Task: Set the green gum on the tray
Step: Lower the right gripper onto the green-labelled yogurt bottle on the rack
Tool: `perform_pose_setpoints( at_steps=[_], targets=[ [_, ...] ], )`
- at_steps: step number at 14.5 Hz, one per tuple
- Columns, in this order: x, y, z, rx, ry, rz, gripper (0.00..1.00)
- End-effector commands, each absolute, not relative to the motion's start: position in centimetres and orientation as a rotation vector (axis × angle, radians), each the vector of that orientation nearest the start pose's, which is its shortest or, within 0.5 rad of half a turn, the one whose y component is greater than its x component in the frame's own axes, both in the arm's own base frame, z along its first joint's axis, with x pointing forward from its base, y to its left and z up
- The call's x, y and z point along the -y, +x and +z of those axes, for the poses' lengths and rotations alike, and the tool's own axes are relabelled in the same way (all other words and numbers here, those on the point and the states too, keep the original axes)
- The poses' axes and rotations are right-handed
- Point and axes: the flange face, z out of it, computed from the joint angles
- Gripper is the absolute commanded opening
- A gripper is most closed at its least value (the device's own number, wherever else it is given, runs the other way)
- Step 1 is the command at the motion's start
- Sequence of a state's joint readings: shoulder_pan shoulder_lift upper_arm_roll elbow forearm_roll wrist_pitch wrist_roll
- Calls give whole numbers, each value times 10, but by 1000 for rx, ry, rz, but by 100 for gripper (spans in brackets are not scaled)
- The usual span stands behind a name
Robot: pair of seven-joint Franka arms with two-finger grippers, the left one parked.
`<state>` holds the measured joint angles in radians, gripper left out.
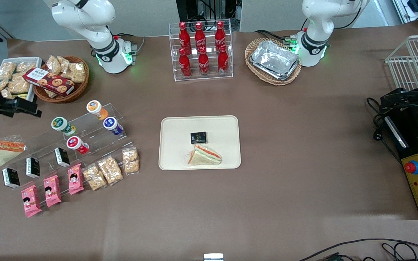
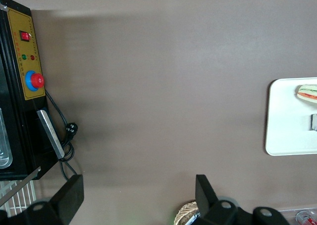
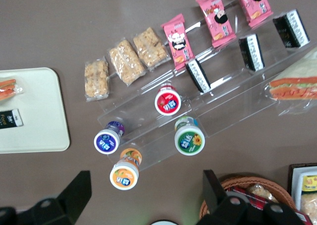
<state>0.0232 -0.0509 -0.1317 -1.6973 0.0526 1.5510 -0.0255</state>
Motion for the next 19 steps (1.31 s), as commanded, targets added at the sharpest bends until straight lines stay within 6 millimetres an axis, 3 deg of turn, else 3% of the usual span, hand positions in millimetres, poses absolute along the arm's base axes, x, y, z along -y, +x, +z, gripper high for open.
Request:
perform_pose_setpoints(
  at_steps=[1,11,14,17,19],
  targets=[
    [51,462,546,-76,-3121,37,100],
    [56,444,436,-48,-3160,-31,100],
    [65,449,414,-15,-3169,-22,100],
    [92,455,397,34,-3178,-39,100],
    [94,459,388,31,-3181,-46,100]
  ],
)
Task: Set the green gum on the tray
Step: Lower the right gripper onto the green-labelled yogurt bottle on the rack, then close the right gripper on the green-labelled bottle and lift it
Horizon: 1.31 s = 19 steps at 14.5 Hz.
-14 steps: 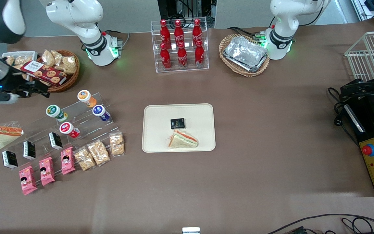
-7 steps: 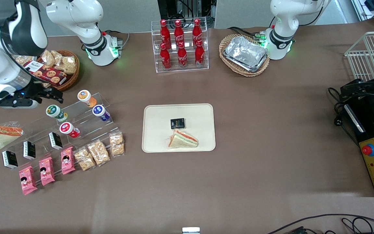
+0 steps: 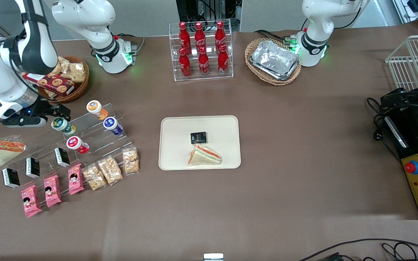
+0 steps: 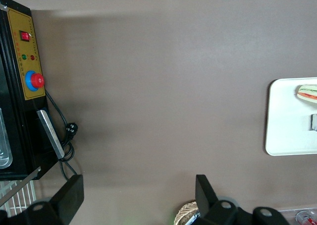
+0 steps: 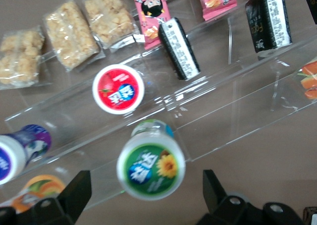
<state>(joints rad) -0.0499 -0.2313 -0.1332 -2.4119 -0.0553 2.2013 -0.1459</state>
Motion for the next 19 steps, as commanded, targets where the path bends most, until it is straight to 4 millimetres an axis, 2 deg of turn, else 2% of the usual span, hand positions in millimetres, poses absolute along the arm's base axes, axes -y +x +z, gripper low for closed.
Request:
perform_pose_setpoints(
  at_steps=[1,4,6,10,13,14,16,19],
  targets=[
    [95,461,384,32,-3182,-53,100],
    [95,468,369,20,-3179,-62,100],
    [93,467,369,21,-3177,-58,97],
    [88,458,375,-3,-3145,13,64],
    [86,457,378,4,-3139,31,62],
    [86,457,380,6,-3139,26,55],
    [85,458,388,11,-3137,35,48],
    [86,479,430,10,-3133,53,47]
  ],
)
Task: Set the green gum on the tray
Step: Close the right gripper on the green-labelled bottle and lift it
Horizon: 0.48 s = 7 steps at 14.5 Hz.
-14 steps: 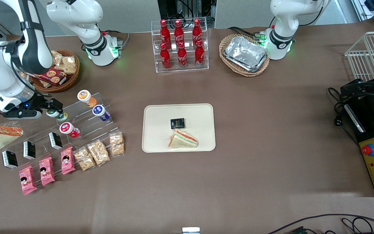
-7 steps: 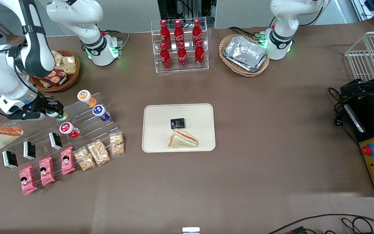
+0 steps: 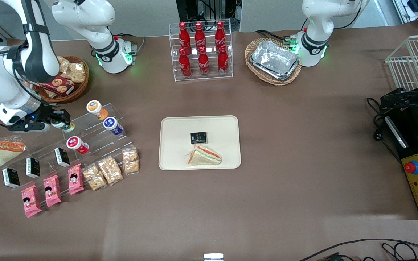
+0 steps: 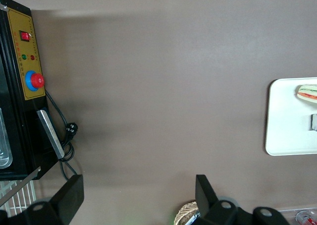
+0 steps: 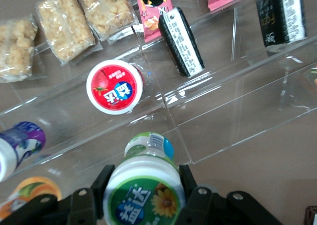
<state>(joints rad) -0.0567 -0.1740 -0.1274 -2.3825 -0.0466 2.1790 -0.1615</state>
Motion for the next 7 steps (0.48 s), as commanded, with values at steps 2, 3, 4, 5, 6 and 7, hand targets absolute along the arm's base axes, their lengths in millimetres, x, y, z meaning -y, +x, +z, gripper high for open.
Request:
perform_pose_setpoints(
  at_steps=[2,3,4,5,6,7],
  targets=[
    [79,501,461,25,-3123,72,47],
    [76,510,478,25,-3103,86,47],
    [77,518,496,25,-3097,104,47],
    [77,522,510,24,-3095,129,47],
    [77,525,528,26,-3095,132,48],
    [78,525,546,27,-3095,130,48]
  ],
)
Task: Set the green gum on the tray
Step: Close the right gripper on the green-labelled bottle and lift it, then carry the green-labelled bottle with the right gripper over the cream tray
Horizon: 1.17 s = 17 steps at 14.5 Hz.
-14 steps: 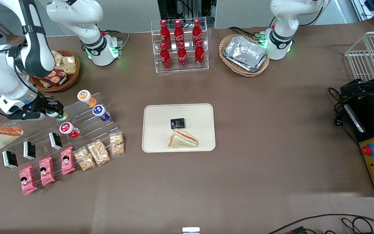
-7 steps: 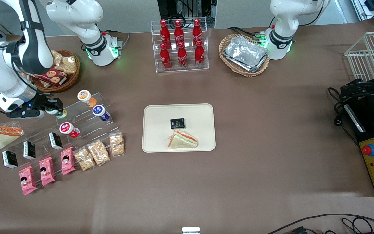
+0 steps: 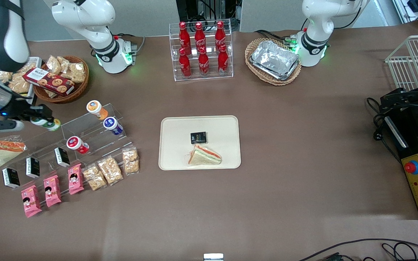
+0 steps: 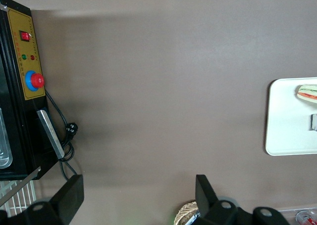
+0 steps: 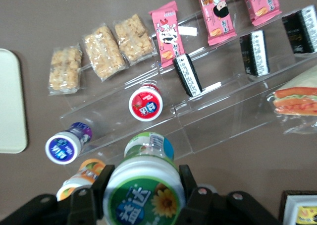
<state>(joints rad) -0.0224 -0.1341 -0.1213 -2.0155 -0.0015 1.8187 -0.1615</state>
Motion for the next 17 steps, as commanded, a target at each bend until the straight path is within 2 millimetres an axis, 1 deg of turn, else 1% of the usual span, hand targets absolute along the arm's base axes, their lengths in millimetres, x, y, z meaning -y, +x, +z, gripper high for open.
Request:
perform_pose_setpoints(
  at_steps=[1,2,4,5,6,7,8,10,13,14,15,16,17],
  targets=[
    [76,525,564,31,-3095,130,48],
    [77,525,581,30,-3095,137,48],
    [74,527,603,32,-3092,165,48],
    [73,528,607,30,-3092,175,48],
    [63,529,607,45,-3076,176,48],
    [52,530,607,9,-3045,173,48],
    [38,533,604,-64,-3026,185,48],
    [-21,536,600,-117,-3037,207,48],
    [-106,540,580,-245,-3059,232,48],
    [-131,541,572,-280,-3062,229,48],
    [-156,541,559,-315,-3069,239,48],
    [-177,540,547,-354,-3067,248,48],
    [-192,539,533,-378,-3055,258,48]
  ],
)
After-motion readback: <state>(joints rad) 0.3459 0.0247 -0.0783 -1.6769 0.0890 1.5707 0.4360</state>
